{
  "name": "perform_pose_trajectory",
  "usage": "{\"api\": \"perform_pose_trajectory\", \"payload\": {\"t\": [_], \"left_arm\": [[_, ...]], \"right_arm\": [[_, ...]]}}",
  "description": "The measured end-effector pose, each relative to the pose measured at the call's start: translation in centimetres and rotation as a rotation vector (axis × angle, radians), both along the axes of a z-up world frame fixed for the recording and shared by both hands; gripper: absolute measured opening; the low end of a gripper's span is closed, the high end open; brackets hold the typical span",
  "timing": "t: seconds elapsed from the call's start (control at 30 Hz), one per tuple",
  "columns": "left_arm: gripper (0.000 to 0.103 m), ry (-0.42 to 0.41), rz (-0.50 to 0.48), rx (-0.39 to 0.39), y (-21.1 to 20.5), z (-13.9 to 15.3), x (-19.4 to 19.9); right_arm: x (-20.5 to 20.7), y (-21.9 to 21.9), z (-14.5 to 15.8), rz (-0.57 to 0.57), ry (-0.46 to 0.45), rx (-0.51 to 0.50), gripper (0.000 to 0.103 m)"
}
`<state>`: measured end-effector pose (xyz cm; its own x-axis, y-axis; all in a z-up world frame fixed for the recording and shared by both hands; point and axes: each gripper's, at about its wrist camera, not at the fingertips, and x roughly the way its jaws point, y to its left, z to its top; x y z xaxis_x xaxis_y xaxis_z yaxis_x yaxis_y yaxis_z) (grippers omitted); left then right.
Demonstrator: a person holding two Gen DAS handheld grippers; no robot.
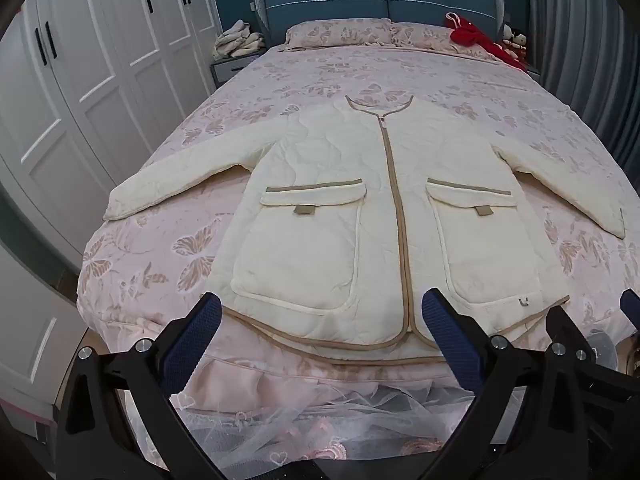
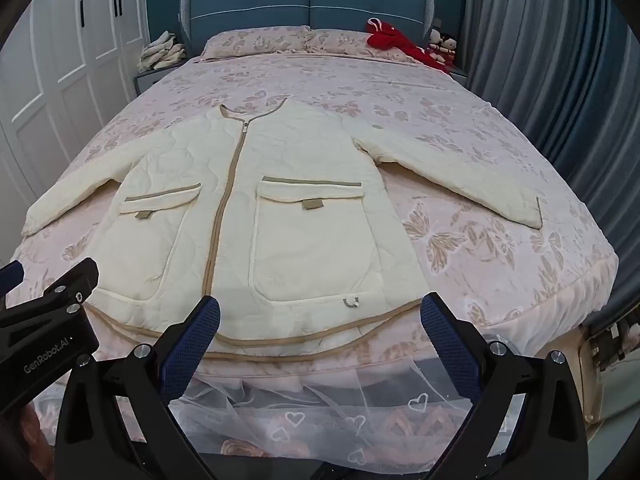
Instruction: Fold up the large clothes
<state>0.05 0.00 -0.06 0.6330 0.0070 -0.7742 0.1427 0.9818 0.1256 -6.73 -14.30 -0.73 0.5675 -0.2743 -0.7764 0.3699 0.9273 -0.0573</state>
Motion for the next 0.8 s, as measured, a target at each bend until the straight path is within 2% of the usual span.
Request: {"api": "perform_pose_trajectory", "payload": {"t": [0.8], "left_arm": [[0.097,0.015,0.006,-0.002,0.23,-0.05,-0.20]], "right_arm": [[-0.15,0.35,-0.09,-0.002,0.014,-0.008,0.098]]}}
